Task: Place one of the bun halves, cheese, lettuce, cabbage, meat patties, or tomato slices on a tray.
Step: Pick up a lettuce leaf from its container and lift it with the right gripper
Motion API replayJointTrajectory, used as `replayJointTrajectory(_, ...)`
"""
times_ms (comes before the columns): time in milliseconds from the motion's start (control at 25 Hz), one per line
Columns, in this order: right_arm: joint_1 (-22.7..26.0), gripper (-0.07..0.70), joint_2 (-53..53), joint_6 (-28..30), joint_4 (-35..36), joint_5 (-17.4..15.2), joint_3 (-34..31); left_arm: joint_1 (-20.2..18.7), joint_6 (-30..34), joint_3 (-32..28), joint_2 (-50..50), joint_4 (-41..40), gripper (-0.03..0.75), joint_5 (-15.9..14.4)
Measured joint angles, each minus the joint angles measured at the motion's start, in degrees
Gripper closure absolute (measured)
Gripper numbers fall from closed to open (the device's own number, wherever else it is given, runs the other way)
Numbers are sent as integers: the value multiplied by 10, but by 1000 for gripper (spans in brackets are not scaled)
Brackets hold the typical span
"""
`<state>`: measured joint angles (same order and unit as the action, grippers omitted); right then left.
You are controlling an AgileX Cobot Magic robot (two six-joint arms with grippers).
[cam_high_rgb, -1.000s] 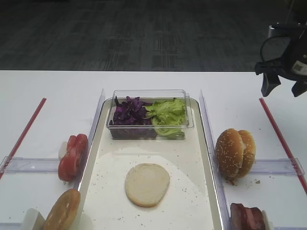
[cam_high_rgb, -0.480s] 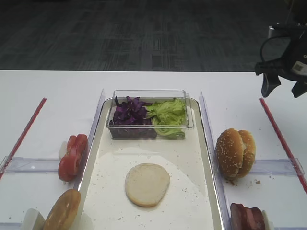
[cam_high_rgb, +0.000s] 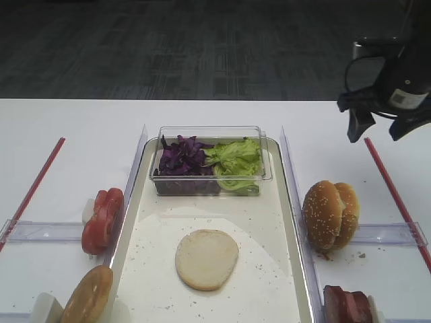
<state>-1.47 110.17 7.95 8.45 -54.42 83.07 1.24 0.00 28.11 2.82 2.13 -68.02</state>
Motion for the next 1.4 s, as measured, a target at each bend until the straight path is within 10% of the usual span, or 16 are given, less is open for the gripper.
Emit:
replayJointTrajectory(520, -110, 80, 0, -24, 10, -13, 7, 0, 0, 0, 0, 0, 296, 0)
replayJointTrajectory(1400, -254, 80, 99, -50, 14, -99, 200, 0, 0, 0, 0, 0, 296, 0)
